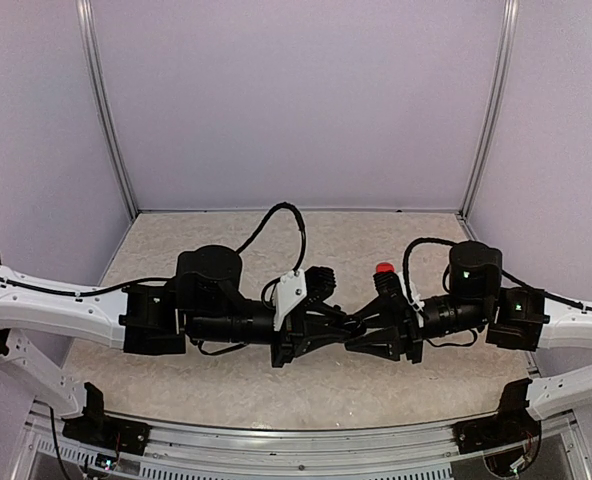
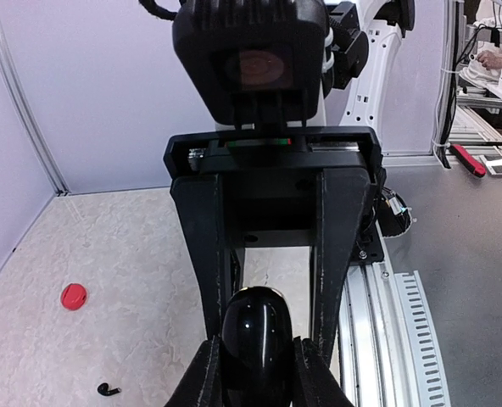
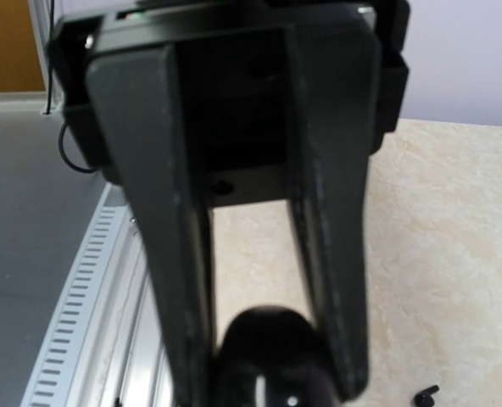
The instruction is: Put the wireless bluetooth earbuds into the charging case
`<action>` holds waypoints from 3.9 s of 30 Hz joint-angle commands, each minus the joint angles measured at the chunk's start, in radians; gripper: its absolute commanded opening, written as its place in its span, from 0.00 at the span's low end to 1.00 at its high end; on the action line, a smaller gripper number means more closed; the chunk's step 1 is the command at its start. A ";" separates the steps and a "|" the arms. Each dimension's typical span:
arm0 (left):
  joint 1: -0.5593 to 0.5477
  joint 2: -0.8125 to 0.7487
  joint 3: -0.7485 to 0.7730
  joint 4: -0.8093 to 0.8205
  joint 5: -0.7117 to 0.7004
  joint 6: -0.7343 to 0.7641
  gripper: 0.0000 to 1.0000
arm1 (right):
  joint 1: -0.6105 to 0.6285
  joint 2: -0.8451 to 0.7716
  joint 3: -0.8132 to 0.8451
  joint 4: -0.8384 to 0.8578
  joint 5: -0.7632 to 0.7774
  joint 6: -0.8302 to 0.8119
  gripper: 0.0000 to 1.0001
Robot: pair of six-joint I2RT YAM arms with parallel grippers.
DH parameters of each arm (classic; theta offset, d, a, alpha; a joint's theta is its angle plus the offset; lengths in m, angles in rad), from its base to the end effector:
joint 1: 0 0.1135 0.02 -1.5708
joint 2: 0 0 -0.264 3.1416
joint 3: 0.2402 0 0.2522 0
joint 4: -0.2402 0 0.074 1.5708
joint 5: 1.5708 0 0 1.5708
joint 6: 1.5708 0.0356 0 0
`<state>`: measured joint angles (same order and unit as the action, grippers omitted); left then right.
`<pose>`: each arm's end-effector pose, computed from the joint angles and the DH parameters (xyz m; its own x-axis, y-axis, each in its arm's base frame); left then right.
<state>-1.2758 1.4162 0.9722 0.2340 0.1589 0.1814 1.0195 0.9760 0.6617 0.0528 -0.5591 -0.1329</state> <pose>0.0914 -0.3203 0.3006 0.1190 0.2213 -0.9679 0.9844 0.1007 0.1440 0.1014 0.2009 0.2866 -0.0030 -0.2193 -0.9757 -0.9997 -0.0217 0.0079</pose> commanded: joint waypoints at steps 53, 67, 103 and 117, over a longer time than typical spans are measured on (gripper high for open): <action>0.031 -0.091 -0.016 0.031 -0.082 0.004 0.38 | 0.008 -0.016 -0.005 0.043 -0.009 0.042 0.09; 0.067 -0.119 -0.035 0.053 -0.137 -0.005 0.38 | 0.008 -0.024 -0.012 0.045 -0.019 0.043 0.06; 0.110 -0.053 -0.020 0.085 -0.026 -0.072 0.48 | 0.008 -0.064 -0.052 0.099 0.044 0.075 0.04; 0.387 -0.003 -0.045 0.062 -0.175 -0.477 0.51 | -0.165 -0.117 -0.118 0.093 0.249 0.262 0.03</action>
<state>-0.9295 1.3193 0.8764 0.3416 0.0044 -0.1555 0.9264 0.8989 0.5629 0.1314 -0.3595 0.0456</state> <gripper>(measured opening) 0.533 0.227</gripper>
